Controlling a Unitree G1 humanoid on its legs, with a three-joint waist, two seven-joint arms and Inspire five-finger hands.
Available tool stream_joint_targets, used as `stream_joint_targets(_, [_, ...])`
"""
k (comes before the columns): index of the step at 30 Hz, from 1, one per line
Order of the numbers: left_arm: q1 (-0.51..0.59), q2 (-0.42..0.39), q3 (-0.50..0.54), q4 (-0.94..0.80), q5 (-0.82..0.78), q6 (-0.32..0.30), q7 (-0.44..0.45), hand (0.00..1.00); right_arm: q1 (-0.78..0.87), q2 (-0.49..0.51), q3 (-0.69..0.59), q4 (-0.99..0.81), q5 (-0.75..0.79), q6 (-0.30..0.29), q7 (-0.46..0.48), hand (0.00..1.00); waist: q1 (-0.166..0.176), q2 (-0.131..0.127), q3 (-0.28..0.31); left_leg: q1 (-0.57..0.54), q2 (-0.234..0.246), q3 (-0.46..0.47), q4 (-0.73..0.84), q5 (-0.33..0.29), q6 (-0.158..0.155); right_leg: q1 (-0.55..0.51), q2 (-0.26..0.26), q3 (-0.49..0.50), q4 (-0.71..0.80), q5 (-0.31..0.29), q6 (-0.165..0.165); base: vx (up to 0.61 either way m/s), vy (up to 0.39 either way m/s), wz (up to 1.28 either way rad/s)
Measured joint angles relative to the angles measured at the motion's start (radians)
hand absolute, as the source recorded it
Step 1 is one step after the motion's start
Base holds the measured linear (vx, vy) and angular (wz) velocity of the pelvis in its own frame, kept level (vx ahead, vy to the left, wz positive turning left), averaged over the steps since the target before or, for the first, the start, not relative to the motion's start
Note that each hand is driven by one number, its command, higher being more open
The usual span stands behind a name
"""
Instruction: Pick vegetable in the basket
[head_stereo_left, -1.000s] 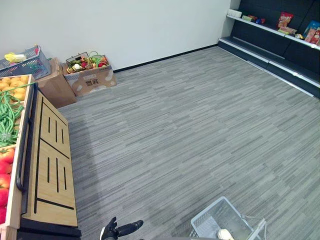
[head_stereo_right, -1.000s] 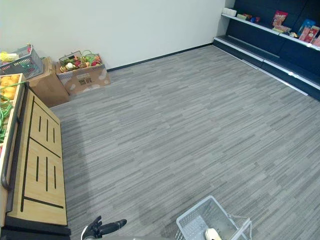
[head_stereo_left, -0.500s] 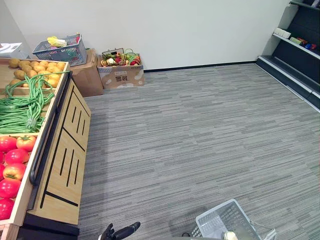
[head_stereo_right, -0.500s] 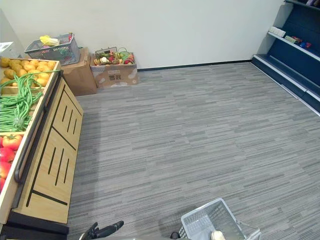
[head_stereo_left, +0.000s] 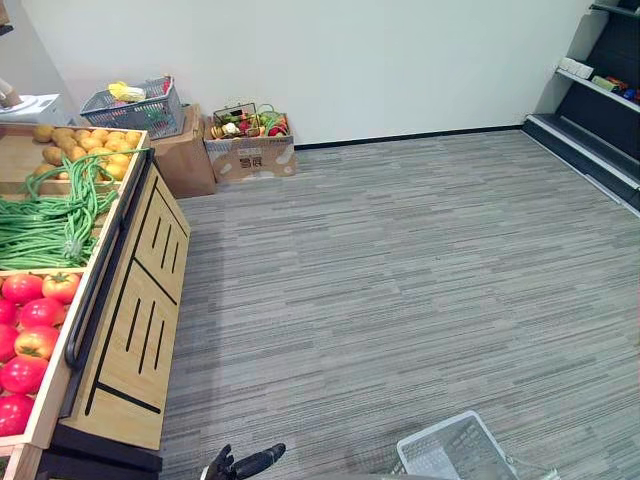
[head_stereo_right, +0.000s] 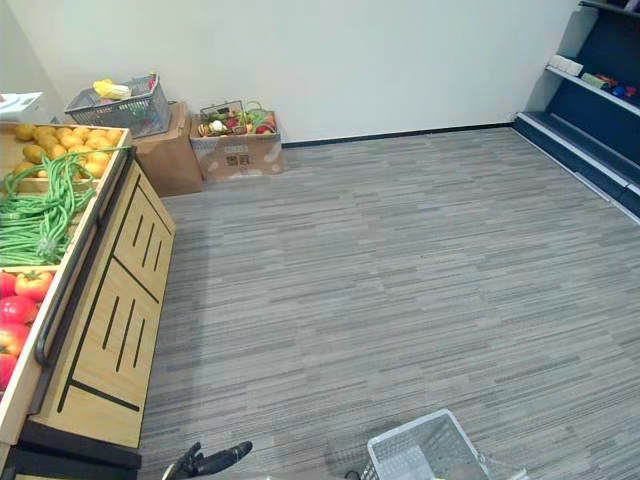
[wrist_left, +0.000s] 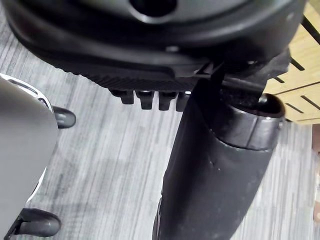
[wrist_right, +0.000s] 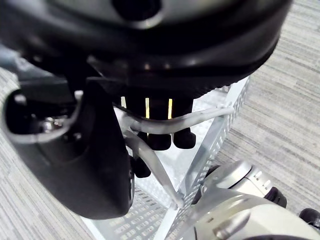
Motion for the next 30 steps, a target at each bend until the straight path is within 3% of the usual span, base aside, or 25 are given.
stream_joint_targets(4, [-0.003,0.001,-0.045,0.001,0.001,-0.001,-0.013,1.00,-0.001,-0.006,0.010,-0.004,-0.002,-0.004,-0.002,0.00,0.000,0.004,0.003,0.000,0.002,-0.006,0.013,0.003,-0.005,0.009,0.001,-0.010,-0.001,-0.001,-0.002,-0.03,-0.028,0.06])
stream_joint_targets(9, [-0.004,0.009,-0.059,-0.003,-0.003,-0.014,-0.016,1.00,-0.001,-0.003,0.011,-0.003,-0.003,-0.003,-0.005,0.00,0.001,-0.002,0.011,-0.059,0.005,-0.077,0.058,0.004,-0.007,0.011,-0.017,-0.083,0.000,-0.020,-0.011,-0.08,-0.029,0.41])
stream_joint_targets(12, [-0.007,0.021,-0.056,-0.027,-0.028,-0.018,-0.015,1.00,-0.010,0.002,0.017,-0.002,-0.006,-0.003,-0.008,0.00,0.004,-0.018,0.038,-0.160,0.000,-0.106,0.204,0.004,-0.007,0.000,-0.043,-0.149,0.026,-0.043,-0.012,-0.10,-0.032,0.74])
stream_joint_targets(14, [-0.013,0.027,-0.049,-0.060,-0.042,-0.020,-0.009,1.00,-0.021,0.002,0.018,0.006,-0.014,-0.003,-0.009,0.00,0.014,-0.030,0.070,-0.259,0.000,-0.093,0.373,0.019,-0.030,-0.007,-0.075,-0.203,0.086,-0.076,-0.012,-0.12,-0.023,0.80])
stream_joint_targets(15, [-0.012,0.031,-0.045,-0.066,-0.043,-0.021,-0.005,1.00,-0.017,0.000,0.018,0.008,-0.024,-0.003,-0.012,0.00,0.017,-0.031,0.070,-0.285,0.005,-0.047,0.402,0.029,-0.030,0.000,-0.090,-0.236,0.098,-0.087,-0.009,-0.05,0.011,0.81])
stream_joint_targets(16, [-0.010,0.028,-0.036,-0.069,-0.043,-0.021,-0.004,1.00,-0.016,-0.004,0.018,0.007,-0.034,-0.004,-0.012,0.00,0.017,-0.029,0.070,-0.288,0.023,0.031,0.415,0.021,-0.005,0.008,-0.096,-0.259,0.096,-0.090,-0.005,-0.03,0.022,0.80])
stream_joint_targets(18, [-0.010,0.029,-0.009,-0.069,-0.042,-0.020,0.001,1.00,-0.020,-0.013,0.018,0.006,-0.041,-0.003,-0.012,0.00,0.014,-0.029,0.069,-0.288,0.107,0.287,0.418,-0.011,0.057,0.021,-0.101,-0.316,0.080,-0.091,0.006,0.03,0.043,0.87])
stream_joint_targets(19, [-0.009,0.029,-0.002,-0.068,-0.041,-0.019,0.003,1.00,-0.020,-0.014,0.018,0.006,-0.041,-0.003,-0.013,0.00,0.009,-0.028,0.069,-0.282,0.146,0.405,0.393,-0.015,0.066,0.026,-0.108,-0.354,0.073,-0.089,0.021,0.09,0.072,0.91])
stream_joint_targets(21, [-0.010,0.026,0.026,-0.054,-0.042,-0.013,0.002,1.00,-0.028,-0.026,0.014,0.007,-0.041,-0.001,-0.016,0.00,-0.001,-0.023,0.064,-0.280,0.174,0.506,0.345,0.006,0.073,0.020,-0.124,-0.398,0.075,-0.092,0.048,0.14,0.124,0.73])
stream_joint_targets(26, [0.014,0.075,0.069,-0.037,-0.033,0.005,0.016,1.00,-0.067,0.014,0.007,0.001,-0.059,-0.003,-0.017,0.00,-0.002,-0.070,0.031,-0.296,0.110,0.522,0.368,-0.049,0.103,0.036,-0.191,-0.449,0.054,-0.065,0.091,0.20,0.174,0.20])
stream_joint_targets(30, [0.026,0.067,0.067,-0.037,-0.016,0.012,0.012,1.00,-0.082,0.016,0.008,0.000,-0.080,-0.001,-0.015,0.00,0.012,-0.052,0.004,-0.273,0.083,0.525,0.369,-0.075,0.101,0.045,-0.230,-0.529,0.099,-0.066,0.096,0.18,0.111,0.10])
